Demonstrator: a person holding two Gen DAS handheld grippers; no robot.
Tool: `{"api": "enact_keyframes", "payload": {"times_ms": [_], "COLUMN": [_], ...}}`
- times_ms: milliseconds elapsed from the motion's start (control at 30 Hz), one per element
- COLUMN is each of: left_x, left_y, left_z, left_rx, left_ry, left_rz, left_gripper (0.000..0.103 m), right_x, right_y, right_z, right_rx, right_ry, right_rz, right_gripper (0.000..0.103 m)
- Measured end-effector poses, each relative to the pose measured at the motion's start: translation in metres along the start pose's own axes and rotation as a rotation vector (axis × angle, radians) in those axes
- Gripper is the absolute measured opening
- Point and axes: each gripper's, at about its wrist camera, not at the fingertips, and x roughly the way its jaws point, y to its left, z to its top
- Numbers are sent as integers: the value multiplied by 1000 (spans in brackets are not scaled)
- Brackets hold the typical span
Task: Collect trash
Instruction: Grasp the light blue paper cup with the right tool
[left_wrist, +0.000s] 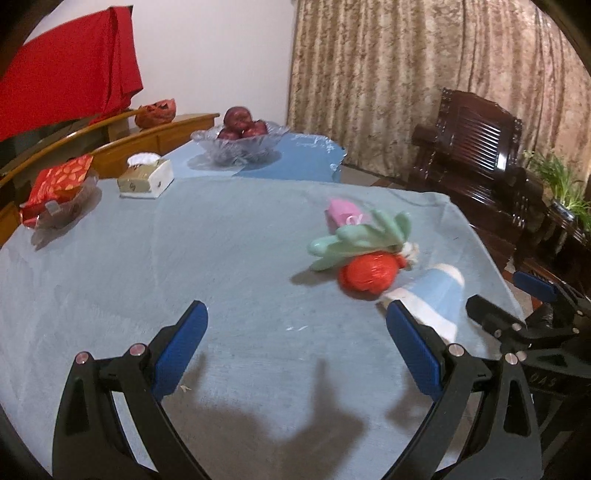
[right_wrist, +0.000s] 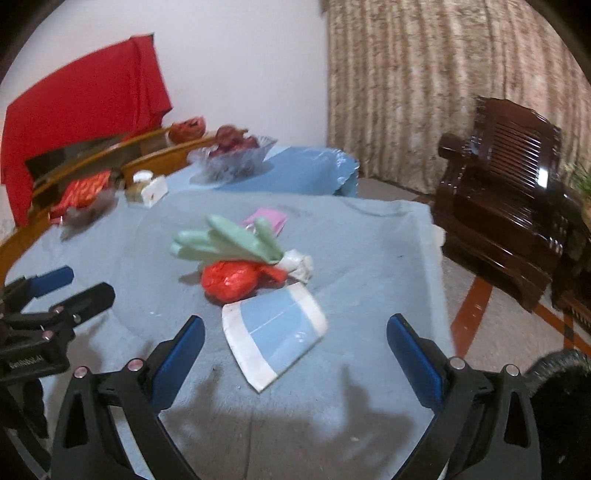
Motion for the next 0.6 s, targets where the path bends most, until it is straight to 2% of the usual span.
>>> {"api": "enact_keyframes", "payload": {"times_ms": [600], "left_x": [32], "left_y": [9], "left_z": [-5], "left_rx": [-14], "left_ry": [51], "left_rz": [7], "left_gripper": [95], "right_x": [59], "right_y": [10], "right_z": [-7], "right_rx": [-72], "right_ry": [183], "right_rz": [57], "right_gripper": [96]}}
